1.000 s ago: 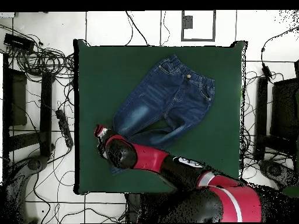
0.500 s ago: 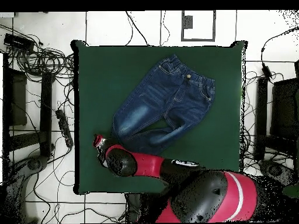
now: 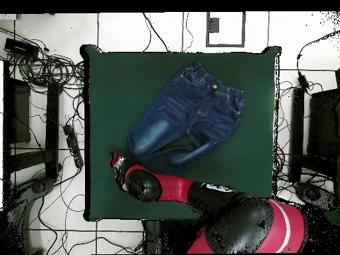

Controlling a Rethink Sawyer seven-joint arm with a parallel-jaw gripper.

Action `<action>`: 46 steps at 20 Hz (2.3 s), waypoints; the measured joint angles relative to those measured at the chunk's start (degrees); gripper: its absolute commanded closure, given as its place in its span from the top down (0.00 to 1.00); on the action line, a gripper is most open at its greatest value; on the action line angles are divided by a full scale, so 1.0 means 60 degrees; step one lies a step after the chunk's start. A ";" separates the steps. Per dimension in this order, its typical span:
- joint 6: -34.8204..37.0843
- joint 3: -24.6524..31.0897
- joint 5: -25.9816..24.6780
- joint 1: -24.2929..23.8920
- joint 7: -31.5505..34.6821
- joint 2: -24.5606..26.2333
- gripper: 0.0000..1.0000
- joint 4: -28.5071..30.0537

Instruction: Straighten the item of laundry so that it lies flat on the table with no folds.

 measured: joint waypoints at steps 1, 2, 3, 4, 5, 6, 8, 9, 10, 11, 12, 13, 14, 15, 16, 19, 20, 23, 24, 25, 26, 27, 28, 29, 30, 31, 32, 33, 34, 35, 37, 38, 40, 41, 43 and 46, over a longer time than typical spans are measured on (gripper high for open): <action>0.0047 0.0000 0.0000 -0.0034 0.0000 -0.0073 1.00 0.0026; 0.0112 0.0000 -0.0002 -0.0083 0.0000 -0.0180 1.00 0.0065; 0.0259 -0.0001 -0.0002 -0.0201 0.0000 -0.0436 1.00 0.0160; 0.0353 -0.0001 -0.0002 -0.0275 0.0000 -0.0613 1.00 0.0221; 0.0369 -0.0001 -0.0002 -0.0286 0.0000 -0.0642 1.00 0.0231; 0.0482 -0.0001 -0.0002 -0.0360 0.0000 -0.0860 1.00 0.0300; 0.0608 -0.0001 -0.0004 -0.0412 0.0000 -0.1078 1.00 0.0368; 0.0670 0.0000 -0.0005 -0.0438 0.0000 -0.1188 1.00 0.0402; 0.0733 0.0000 -0.0006 -0.0464 0.0000 -0.1297 1.00 0.0436; 0.0760 0.0000 -0.0006 -0.0482 0.0000 -0.1349 1.00 0.0444; 0.0787 0.0000 -0.0006 -0.0500 0.0000 -0.1402 1.00 0.0451; 0.0813 0.0000 -0.0006 -0.0517 0.0000 -0.1454 1.00 0.0459; 0.0811 -0.0001 -0.0004 -0.0530 0.0000 -0.1466 1.00 0.0458; 0.0815 -0.0003 -0.0008 -0.0544 0.0000 -0.1459 1.00 0.0461; 0.0814 -0.0014 -0.0008 -0.0546 0.0000 -0.1428 1.00 0.0458; 0.0813 -0.0051 -0.0016 -0.0545 0.0000 -0.1293 1.00 0.0448; 0.0813 -0.0055 -0.0024 -0.0544 0.0000 -0.1257 1.00 0.0445; 0.0813 -0.0109 -0.0113 -0.0526 0.0000 -0.0904 1.00 0.0404; 0.0813 -0.0119 -0.0133 -0.0521 0.0000 -0.0842 1.00 0.0397; 0.0813 -0.0145 -0.0188 -0.0506 0.0000 -0.0654 1.00 0.0384; 0.0813 -0.0152 -0.0210 -0.0501 0.0000 -0.0592 1.00 0.0383; 0.0813 -0.0159 -0.0231 -0.0497 0.0000 -0.0531 1.00 0.0381; 0.0812 -0.0165 -0.0253 -0.0493 0.0000 -0.0470 1.00 0.0379; 0.0812 -0.0172 -0.0274 -0.0489 0.0000 -0.0408 1.00 0.0377; 0.0811 -0.0179 -0.0295 -0.0485 0.0000 -0.0347 1.00 0.0375; 0.0811 -0.0185 -0.0331 -0.0482 0.0000 -0.0282 1.00 0.0369; 0.0813 -0.0186 -0.0351 -0.0481 0.0000 -0.0260 1.00 0.0369; 0.0812 -0.0188 -0.0380 -0.0482 0.0000 -0.0228 1.00 0.0367; 0.0811 -0.0190 -0.0408 -0.0483 0.0000 -0.0196 1.00 0.0365; 0.0811 -0.0193 -0.0436 -0.0481 0.0000 -0.0153 1.00 0.0365; 0.0811 -0.0193 -0.0460 -0.0482 0.0000 -0.0125 1.00 0.0367; 0.0813 -0.0192 -0.0460 -0.0484 0.0000 -0.0129 1.00 0.0367; 0.0813 -0.0193 -0.0460 -0.0490 0.0000 -0.0156 1.00 0.0369; 0.0813 -0.0193 -0.0462 -0.0516 0.0000 -0.0264 1.00 0.0393; 0.0837 -0.0193 -0.0462 -0.0561 0.0000 -0.0466 1.00 0.0436; 0.0937 -0.0192 -0.0464 -0.0646 0.0000 -0.0806 1.00 0.0477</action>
